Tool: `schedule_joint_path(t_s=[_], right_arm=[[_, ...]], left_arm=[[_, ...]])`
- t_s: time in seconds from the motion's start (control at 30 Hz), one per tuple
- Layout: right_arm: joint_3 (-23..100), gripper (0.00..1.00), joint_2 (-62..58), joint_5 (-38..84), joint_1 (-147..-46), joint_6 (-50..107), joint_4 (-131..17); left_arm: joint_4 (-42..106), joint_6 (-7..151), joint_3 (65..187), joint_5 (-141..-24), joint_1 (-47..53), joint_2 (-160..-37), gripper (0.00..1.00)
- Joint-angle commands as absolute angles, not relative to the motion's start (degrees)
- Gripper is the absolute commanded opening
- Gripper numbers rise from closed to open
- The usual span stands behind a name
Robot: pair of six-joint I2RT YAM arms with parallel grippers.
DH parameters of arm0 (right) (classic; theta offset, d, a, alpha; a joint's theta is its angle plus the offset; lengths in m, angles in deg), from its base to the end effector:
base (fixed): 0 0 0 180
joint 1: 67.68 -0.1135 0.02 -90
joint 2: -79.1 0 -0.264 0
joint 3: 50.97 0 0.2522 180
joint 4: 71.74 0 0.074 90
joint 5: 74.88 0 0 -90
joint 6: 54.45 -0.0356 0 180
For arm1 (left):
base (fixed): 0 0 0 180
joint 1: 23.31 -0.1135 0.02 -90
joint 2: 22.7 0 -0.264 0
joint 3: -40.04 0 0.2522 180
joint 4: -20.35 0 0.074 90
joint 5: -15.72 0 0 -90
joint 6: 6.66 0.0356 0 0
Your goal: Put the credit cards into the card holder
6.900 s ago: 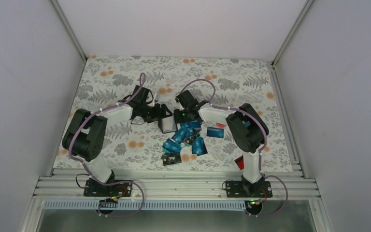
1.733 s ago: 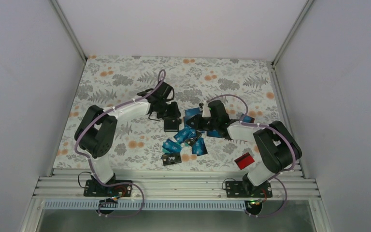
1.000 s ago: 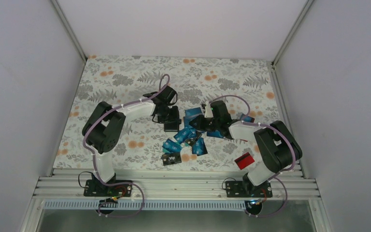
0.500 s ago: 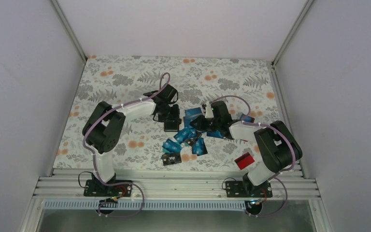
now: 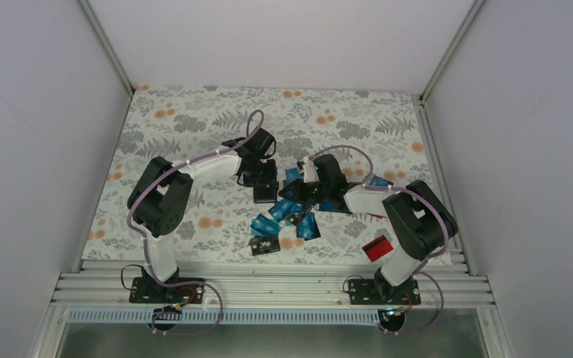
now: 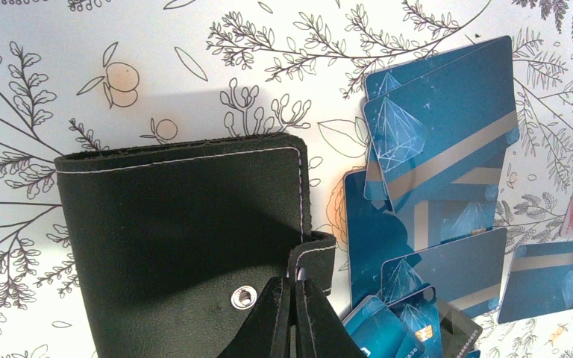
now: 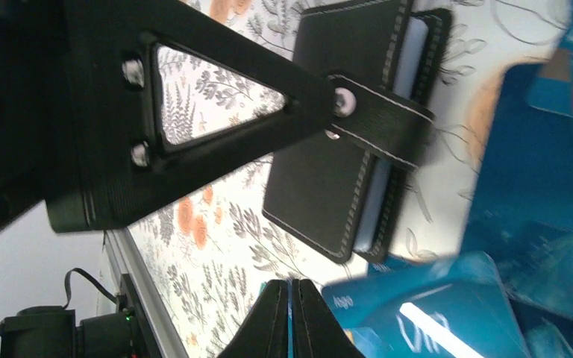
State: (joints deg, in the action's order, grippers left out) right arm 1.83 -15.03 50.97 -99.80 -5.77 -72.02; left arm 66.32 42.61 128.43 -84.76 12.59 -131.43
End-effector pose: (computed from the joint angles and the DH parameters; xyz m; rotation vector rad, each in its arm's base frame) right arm 0.2480 0.1803 0.1427 -0.1658 2.5114 1.3233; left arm 0.3081 -0.2310 0.1760 -0.0658 2.8725 -0.5803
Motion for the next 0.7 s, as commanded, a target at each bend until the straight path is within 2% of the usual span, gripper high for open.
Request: schedule_joint_path(t_s=[0.0, 0.37, 0.67], right_arm=[[5.93, 0.05, -18.91, 52.92, -101.48, -6.63, -75.05], [9.00, 0.04, -27.07, 51.53, -101.89, -7.44, -76.99], [8.92, 0.04, -28.53, 49.41, -101.93, -6.92, -75.70]], left_arm=[[67.34, 43.70, 129.12, -83.46, 12.88, -131.35, 0.02], [67.62, 43.73, 128.87, -83.68, 12.89, -131.17, 0.02], [67.92, 44.26, 128.82, -83.30, 12.95, -130.95, 0.02]])
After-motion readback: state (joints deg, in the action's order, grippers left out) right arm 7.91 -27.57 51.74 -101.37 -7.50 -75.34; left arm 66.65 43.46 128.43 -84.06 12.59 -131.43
